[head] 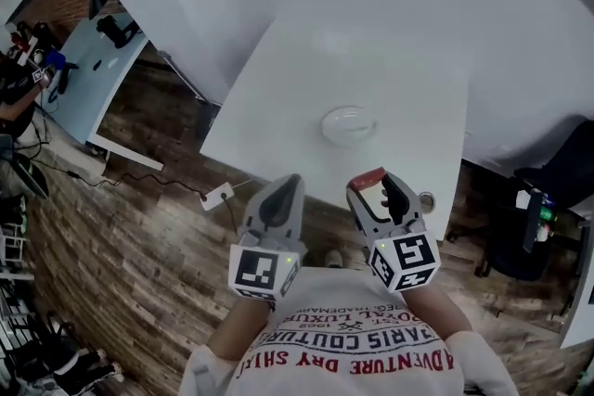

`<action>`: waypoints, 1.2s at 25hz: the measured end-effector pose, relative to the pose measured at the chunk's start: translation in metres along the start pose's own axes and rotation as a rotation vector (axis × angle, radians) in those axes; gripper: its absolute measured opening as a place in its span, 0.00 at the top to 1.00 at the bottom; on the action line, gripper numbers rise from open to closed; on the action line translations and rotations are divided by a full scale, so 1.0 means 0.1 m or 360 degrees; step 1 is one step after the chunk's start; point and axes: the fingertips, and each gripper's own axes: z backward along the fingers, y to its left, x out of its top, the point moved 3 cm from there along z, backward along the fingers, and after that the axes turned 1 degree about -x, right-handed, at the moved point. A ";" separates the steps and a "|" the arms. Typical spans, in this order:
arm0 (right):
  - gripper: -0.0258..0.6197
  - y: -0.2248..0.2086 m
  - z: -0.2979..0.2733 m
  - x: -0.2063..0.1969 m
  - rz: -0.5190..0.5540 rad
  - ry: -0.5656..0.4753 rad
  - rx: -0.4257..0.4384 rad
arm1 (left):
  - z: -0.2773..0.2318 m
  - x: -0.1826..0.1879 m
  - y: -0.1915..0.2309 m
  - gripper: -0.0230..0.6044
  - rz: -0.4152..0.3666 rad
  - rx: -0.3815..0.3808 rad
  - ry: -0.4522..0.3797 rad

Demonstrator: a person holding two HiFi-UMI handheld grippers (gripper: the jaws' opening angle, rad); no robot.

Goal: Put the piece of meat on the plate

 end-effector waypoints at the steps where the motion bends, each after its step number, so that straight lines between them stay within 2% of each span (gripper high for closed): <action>1: 0.53 -0.04 -0.06 -0.01 -0.0013 0.0016 -0.0027 | -0.09 -0.02 0.04 0.95 0.0005 -0.0028 0.0007; 7: 0.53 -0.35 -0.51 0.03 -0.0072 0.0092 -0.0201 | -0.79 -0.05 0.33 0.95 0.0027 -0.0243 0.0071; 16: 0.53 -0.69 -1.26 -0.10 -0.0246 0.0331 -0.0451 | -1.72 -0.13 0.81 0.95 0.0034 -0.0531 0.0168; 23: 0.53 -0.96 -1.80 -0.42 -0.0139 0.0578 -0.0570 | -2.25 -0.43 0.96 0.95 0.0076 -0.0660 0.0304; 30: 0.53 -1.19 -2.16 -0.92 -0.0183 0.0925 -0.0600 | -2.49 -0.78 1.03 0.95 0.0149 -0.0726 0.0440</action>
